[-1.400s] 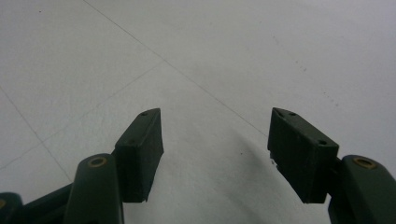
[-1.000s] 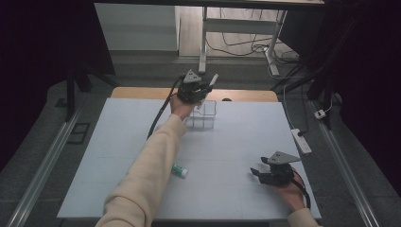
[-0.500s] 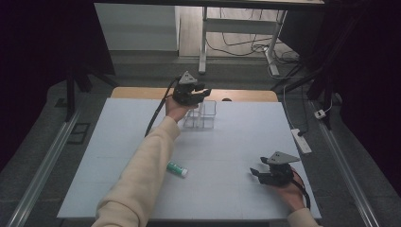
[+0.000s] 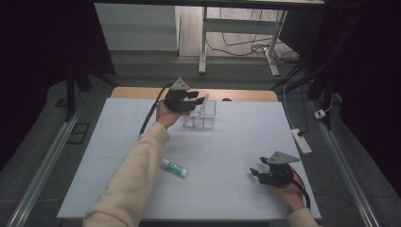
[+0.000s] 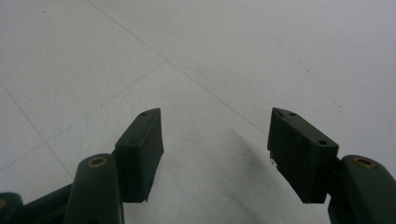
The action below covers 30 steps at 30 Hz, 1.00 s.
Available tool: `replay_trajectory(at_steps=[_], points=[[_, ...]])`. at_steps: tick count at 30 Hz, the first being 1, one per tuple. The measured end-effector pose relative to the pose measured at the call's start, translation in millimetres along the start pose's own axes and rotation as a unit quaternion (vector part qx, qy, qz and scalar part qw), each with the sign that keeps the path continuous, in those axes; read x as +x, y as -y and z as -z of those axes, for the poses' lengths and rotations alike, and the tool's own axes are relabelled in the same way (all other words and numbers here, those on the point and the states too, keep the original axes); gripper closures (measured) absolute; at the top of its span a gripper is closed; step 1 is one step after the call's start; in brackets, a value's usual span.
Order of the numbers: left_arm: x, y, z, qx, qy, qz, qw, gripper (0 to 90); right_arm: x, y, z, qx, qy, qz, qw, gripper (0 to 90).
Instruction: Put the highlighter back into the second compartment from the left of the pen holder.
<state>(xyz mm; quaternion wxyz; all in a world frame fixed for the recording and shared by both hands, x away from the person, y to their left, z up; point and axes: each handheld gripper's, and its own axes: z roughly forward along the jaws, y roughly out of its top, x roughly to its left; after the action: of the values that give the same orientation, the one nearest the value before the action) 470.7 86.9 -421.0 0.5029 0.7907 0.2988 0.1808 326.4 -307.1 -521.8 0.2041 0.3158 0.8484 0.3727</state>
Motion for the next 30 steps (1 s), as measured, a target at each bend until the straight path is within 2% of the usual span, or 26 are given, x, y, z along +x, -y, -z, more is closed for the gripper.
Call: replay_trajectory(at_steps=[6, 15, 21, 27, 30], points=[[-2.7, 11.4, 18.0, 0.005, 0.002, -0.008, 1.0, 58.5, 0.1, -0.1, -0.2, 0.003, -0.001, 0.002, 1.0, 35.3], [-5.5, 35.3, 42.6, 0.03, 0.017, -0.021, 0.9992, 55.8, 0.6, 0.0, -0.5, 0.005, 0.0, 0.002, 1.0, 35.3], [-10.3, 50.2, 54.9, 0.05, 0.031, -0.033, 0.9977, 53.4, 1.3, 0.1, -1.3, 0.007, 0.0, 0.001, 1.0, 35.3], [-17.0, 59.3, 67.8, 0.061, 0.032, -0.04, 0.9968, 51.1, 1.5, 0.2, -1.6, 0.009, -0.001, 0.001, 1.0, 35.3], [-20.2, 63.4, 75.0, 0.063, 0.034, -0.037, 0.9968, 50.1, 1.4, 0.3, -1.7, 0.008, -0.001, 0.0, 1.0, 35.3]])
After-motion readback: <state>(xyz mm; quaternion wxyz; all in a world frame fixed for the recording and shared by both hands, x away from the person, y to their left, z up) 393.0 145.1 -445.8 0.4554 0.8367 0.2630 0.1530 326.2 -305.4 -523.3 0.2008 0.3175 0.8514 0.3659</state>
